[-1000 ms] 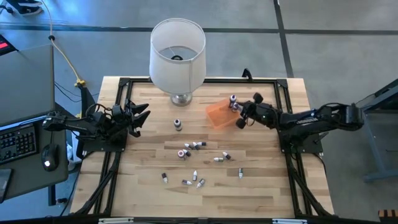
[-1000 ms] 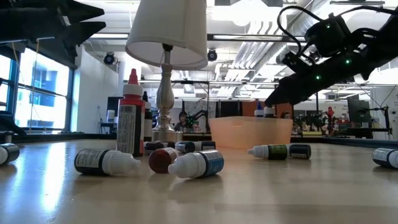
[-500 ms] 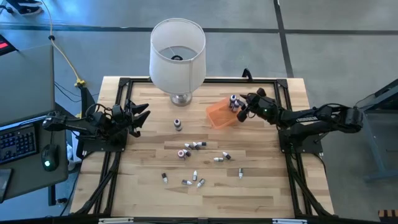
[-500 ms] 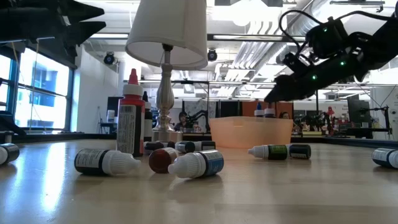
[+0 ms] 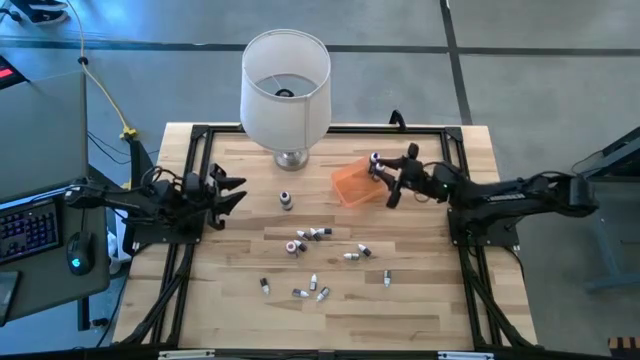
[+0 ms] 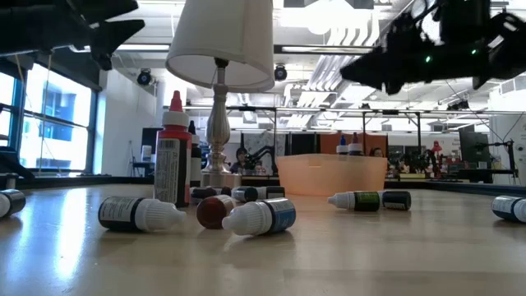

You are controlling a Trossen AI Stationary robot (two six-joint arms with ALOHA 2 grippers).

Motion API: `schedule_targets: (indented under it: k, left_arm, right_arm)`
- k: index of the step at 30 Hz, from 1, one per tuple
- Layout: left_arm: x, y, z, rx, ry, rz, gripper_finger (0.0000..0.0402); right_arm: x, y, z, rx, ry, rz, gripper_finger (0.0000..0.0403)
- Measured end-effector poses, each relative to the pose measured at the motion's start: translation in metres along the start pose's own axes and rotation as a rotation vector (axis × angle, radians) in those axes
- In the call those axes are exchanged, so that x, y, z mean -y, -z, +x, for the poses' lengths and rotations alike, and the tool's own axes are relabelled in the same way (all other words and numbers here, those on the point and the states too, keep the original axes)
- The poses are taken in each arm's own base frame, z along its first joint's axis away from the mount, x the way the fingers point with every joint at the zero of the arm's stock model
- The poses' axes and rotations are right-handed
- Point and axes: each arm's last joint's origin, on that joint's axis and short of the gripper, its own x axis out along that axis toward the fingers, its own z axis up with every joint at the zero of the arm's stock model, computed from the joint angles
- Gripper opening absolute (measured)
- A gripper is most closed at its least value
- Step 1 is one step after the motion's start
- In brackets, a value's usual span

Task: Pick & Place food coloring
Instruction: Put the large black food coloring bottle into the orange bin

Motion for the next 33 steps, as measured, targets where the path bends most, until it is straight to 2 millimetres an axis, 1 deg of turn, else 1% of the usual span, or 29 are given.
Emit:
schedule_targets:
  k: [4, 8, 12, 15, 17, 21, 25, 30, 33]
  left_arm:
    - [0.006, -0.003, 0.019, -0.077, -0.047, 0.033, 0.0179]
    - [0.014, 0.003, 0.049, -0.214, -0.150, 0.114, 0.0179]
    - [0.020, 0.017, 0.073, -0.369, -0.263, 0.213, 0.0179]
    - [0.022, 0.033, 0.085, -0.480, -0.290, 0.260, 0.0179]
    - [0.023, 0.044, 0.090, -0.523, -0.320, 0.275, 0.0179]
    - [0.021, 0.061, 0.094, -0.565, -0.428, 0.290, 0.0179]
    - [0.020, 0.071, 0.092, -0.603, -0.464, 0.241, 0.0179]
    - [0.017, 0.075, 0.088, -0.609, -0.537, 0.203, 0.0179]
    - [0.017, 0.077, 0.087, -0.611, -0.542, 0.145, 0.0179]
  right_arm:
    - [-0.013, -0.010, -0.006, 0.049, -0.074, 0.011, 0.0140]
    - [-0.022, -0.014, -0.010, 0.072, -0.123, 0.019, 0.0140]
    - [-0.026, -0.018, -0.014, 0.095, -0.148, 0.026, 0.0140]
    - [-0.028, -0.020, -0.016, 0.105, -0.158, 0.029, 0.0140]
    - [-0.028, -0.021, -0.016, 0.107, -0.159, 0.029, 0.0140]
    - [-0.028, -0.020, -0.016, 0.096, -0.158, 0.027, 0.0140]
    - [-0.028, -0.018, -0.016, 0.076, -0.155, 0.024, 0.0140]
    - [-0.027, -0.016, -0.015, 0.057, -0.124, 0.017, 0.0140]
    - [-0.027, -0.016, -0.015, 0.057, -0.122, 0.016, 0.0140]
